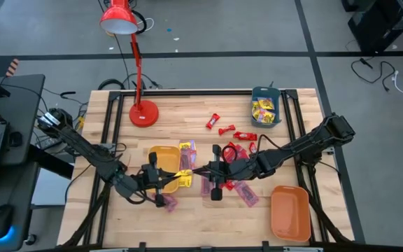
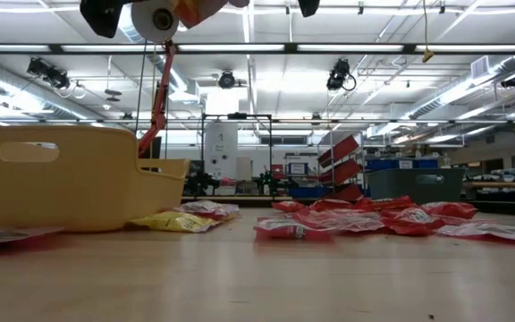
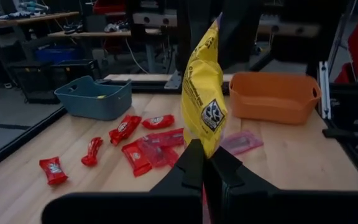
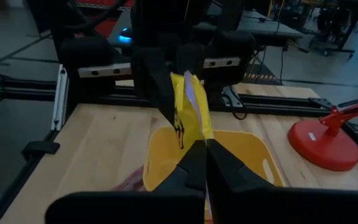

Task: Sort candy
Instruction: Put the yellow candy pack into the blue bin

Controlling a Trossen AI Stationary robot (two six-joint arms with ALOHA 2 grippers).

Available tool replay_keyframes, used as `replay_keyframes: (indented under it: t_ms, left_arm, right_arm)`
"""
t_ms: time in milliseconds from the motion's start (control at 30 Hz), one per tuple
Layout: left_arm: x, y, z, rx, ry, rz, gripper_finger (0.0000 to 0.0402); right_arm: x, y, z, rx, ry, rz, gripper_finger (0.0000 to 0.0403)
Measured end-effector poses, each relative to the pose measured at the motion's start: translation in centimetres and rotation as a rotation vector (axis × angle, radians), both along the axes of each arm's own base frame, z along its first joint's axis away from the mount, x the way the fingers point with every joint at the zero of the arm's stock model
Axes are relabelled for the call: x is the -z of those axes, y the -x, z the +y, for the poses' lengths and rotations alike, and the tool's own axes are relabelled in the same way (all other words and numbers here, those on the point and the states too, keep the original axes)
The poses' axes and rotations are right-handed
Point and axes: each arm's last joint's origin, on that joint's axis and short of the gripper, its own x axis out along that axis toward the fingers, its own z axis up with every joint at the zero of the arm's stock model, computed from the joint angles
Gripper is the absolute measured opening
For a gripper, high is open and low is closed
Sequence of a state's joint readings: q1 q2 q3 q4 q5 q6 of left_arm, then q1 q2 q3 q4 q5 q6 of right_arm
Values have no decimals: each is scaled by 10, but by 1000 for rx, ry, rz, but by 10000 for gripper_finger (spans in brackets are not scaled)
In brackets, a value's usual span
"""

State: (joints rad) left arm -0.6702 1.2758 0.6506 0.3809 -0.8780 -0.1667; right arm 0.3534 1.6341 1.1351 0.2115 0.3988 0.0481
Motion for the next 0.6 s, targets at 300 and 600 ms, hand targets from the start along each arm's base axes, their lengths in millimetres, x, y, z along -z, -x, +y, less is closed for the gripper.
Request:
replay_keyframes:
  t_ms: [300,600]
  left_arm:
    - [5,6,-6,13,49,31,0]
    - [5,6,-5,-32,39,21,0]
  right_arm:
    - [2,0,0,13,-12,15,0]
    - [-3,3,10,-67,40,-25,44]
